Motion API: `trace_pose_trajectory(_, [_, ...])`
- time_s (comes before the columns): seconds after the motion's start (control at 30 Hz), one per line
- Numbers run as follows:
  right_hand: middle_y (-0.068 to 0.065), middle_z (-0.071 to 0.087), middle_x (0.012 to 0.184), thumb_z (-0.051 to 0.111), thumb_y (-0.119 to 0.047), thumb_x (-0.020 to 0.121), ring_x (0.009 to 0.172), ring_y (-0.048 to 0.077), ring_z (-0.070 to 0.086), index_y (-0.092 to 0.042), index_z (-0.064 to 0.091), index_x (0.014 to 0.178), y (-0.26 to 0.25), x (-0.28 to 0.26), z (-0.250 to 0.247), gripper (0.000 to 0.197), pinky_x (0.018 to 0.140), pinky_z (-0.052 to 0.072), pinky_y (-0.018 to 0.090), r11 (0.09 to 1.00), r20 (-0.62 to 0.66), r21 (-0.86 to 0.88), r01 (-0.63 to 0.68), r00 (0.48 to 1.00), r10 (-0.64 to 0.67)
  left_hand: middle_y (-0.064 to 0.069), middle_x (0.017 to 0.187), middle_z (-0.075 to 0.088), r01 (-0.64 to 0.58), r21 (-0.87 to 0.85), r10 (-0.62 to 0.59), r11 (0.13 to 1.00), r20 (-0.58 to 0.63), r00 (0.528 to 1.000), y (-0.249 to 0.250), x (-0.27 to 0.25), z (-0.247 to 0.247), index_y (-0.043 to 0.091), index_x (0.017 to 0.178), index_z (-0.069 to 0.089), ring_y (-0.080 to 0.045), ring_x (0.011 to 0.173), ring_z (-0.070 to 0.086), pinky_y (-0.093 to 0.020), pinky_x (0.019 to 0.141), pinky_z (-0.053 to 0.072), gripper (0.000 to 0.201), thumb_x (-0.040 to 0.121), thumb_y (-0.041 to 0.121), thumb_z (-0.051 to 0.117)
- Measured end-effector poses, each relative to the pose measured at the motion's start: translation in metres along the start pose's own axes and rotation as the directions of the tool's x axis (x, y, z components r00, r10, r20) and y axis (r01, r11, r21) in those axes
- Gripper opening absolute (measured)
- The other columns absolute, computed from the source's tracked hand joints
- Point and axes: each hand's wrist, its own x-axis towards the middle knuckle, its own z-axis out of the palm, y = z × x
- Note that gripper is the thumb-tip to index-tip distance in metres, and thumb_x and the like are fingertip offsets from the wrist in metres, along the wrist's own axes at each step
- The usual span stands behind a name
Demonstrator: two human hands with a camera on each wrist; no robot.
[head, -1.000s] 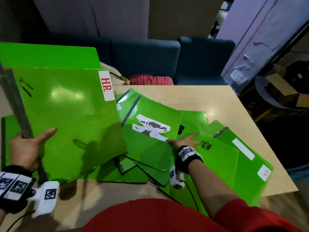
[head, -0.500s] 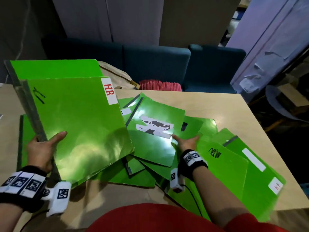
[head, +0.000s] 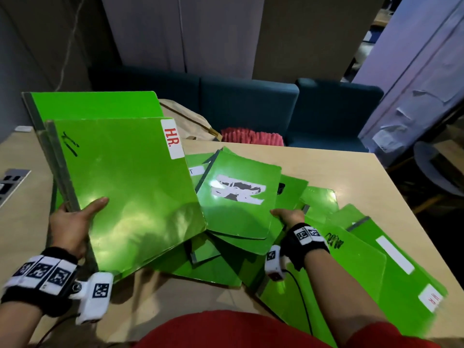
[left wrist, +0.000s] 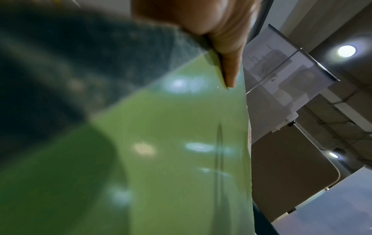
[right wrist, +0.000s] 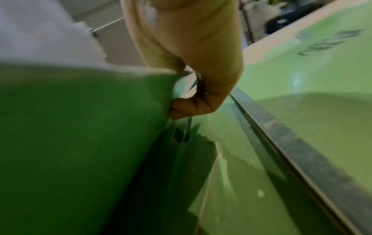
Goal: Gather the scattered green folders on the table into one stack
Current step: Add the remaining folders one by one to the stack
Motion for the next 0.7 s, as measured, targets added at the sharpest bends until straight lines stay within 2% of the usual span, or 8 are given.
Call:
trace_pose_trajectory(0.1, [0.019,0.050,0.134,0.075,-0.020,0.074,0.119,0.035,0.050,0.009,0.044,0.129,-0.003,0.001,-0.004,0.069,0.084,0.043,0.036,1.000,0.114,0.013,-0.010,0.993,0.009,-0.001,0.060,0.029,0.019,-0.016,-0.019,1.000,-0.012,1.000,0.000,0.003,0.000,0.022,0.066,0.042,-0.019,0.062,0.028,-0.036,0.066,0.032,0.040,0.064,0.032,0.080])
trace_pose_trajectory(0.2, [0.021,0.044,0.140,0.076,-0.022,0.074,0.126,0.038,0.044,0.005,0.042,0.131,0.005,-0.005,0.009,0.071,0.097,0.040,0.044,0.997,0.237,0.018,-0.082,0.969,0.075,-0.001,0.059,0.027,0.028,-0.030,-0.028,0.999,-0.017,0.999,0.000,0.001,0.000,0.024,0.064,0.039,-0.020,0.051,0.023,-0.034,0.056,0.029,0.042,0.065,0.031,0.080])
trace_pose_trajectory(0.27, [0.023,0.046,0.138,0.075,-0.021,0.075,0.124,0.040,0.046,0.004,0.042,0.132,0.012,-0.009,0.018,0.070,0.096,0.041,0.047,0.993,0.280,0.027,-0.119,0.954,0.106,0.000,0.056,0.030,0.022,-0.047,-0.023,0.999,-0.020,1.000,0.002,-0.002,0.000,0.024,0.064,0.039,-0.018,0.048,0.027,-0.027,0.050,0.030,0.040,0.069,0.026,0.079])
trace_pose_trajectory(0.4, [0.018,0.064,0.110,0.080,-0.013,0.065,0.073,0.027,0.064,0.005,0.050,0.123,0.009,0.010,0.015,0.067,0.055,0.055,0.031,0.964,0.241,0.264,-0.042,0.970,-0.023,0.004,0.058,0.037,-0.006,-0.053,0.005,0.999,-0.026,1.000,0.007,-0.007,-0.003,0.015,0.082,0.055,-0.004,0.038,0.033,-0.009,0.037,0.033,0.021,0.074,0.015,0.074])
trace_pose_trajectory(0.47, [0.016,0.061,0.118,0.088,-0.018,0.047,0.074,0.026,0.067,0.003,0.048,0.122,-0.005,0.016,-0.002,0.087,0.057,0.059,0.037,0.936,0.194,0.353,0.015,0.977,-0.089,0.003,0.079,0.055,-0.053,-0.109,0.051,0.993,-0.025,0.998,0.008,-0.007,-0.006,-0.002,0.112,0.056,-0.001,0.042,0.042,-0.010,0.049,0.041,0.042,0.075,0.010,0.072])
trace_pose_trajectory(0.53, [0.015,0.067,0.101,0.085,-0.014,0.057,0.060,0.019,0.070,0.001,0.050,0.117,-0.025,0.010,-0.029,0.071,0.051,0.058,0.034,0.877,0.138,0.468,0.108,0.971,-0.193,-0.007,0.100,0.060,-0.057,-0.134,0.054,0.989,-0.027,0.998,0.014,-0.011,-0.005,-0.007,0.118,0.052,-0.003,0.051,0.046,-0.021,0.067,0.044,0.049,0.075,0.006,0.071])
trace_pose_trajectory(0.6, [0.003,0.073,0.077,0.077,-0.011,0.069,0.055,0.012,0.069,0.002,0.056,0.110,-0.040,0.010,-0.056,0.047,0.054,0.058,0.027,0.820,0.101,0.529,0.218,0.944,-0.316,0.000,0.087,0.062,-0.046,-0.124,0.044,0.991,-0.018,0.999,0.017,-0.009,-0.004,0.001,0.111,0.055,-0.005,0.054,0.047,-0.021,0.066,0.046,0.040,0.074,0.006,0.072])
trace_pose_trajectory(0.7, [0.002,0.076,0.085,0.071,-0.013,0.074,0.071,0.016,0.071,-0.004,0.061,0.107,-0.061,-0.001,-0.077,0.035,0.067,0.059,0.032,0.726,0.145,0.634,0.265,0.882,-0.449,-0.001,0.075,0.060,-0.044,-0.075,0.045,0.996,0.017,0.999,0.017,-0.006,0.001,0.002,0.094,0.059,-0.008,0.051,0.047,-0.020,0.061,0.045,0.030,0.071,0.013,0.076])
